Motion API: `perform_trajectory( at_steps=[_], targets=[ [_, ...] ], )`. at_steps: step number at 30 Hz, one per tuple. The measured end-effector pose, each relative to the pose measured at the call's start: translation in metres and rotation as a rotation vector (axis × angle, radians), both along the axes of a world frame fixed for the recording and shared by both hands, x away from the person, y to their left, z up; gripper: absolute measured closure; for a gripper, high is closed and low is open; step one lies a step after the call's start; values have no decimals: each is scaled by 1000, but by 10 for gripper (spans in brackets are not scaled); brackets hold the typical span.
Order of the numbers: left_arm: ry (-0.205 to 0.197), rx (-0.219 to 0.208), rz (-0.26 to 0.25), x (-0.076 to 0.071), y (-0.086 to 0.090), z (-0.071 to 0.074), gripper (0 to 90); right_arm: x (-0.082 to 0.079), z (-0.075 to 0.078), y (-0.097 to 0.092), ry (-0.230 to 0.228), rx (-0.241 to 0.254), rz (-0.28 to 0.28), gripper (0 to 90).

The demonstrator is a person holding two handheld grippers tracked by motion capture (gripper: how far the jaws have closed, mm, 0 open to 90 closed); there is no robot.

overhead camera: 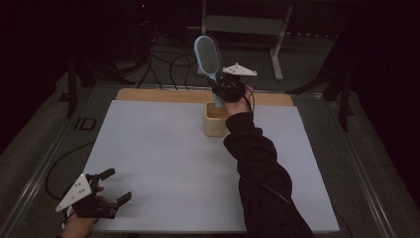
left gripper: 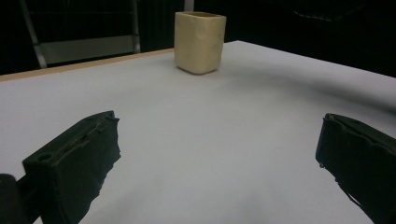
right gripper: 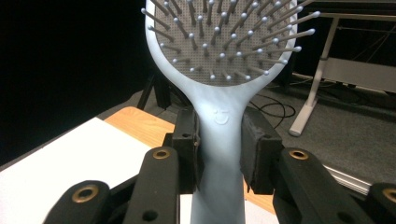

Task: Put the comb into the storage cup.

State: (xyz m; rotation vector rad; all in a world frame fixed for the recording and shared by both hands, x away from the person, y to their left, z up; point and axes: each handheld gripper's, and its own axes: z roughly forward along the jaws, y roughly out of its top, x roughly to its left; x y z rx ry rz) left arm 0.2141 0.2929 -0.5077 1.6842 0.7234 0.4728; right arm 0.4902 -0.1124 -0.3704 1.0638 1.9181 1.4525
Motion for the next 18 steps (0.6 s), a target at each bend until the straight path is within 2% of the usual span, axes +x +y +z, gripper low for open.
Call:
perform_trajectory(
  at_steps=[5, 18],
  targets=[
    [2, -4, 0, 0, 0, 0, 0, 6, -4, 0, 7, 26, 13, 701],
    [6, -8, -1, 0, 1, -1, 0, 13, -25, 5, -1, 21, 23, 701]
  ],
)
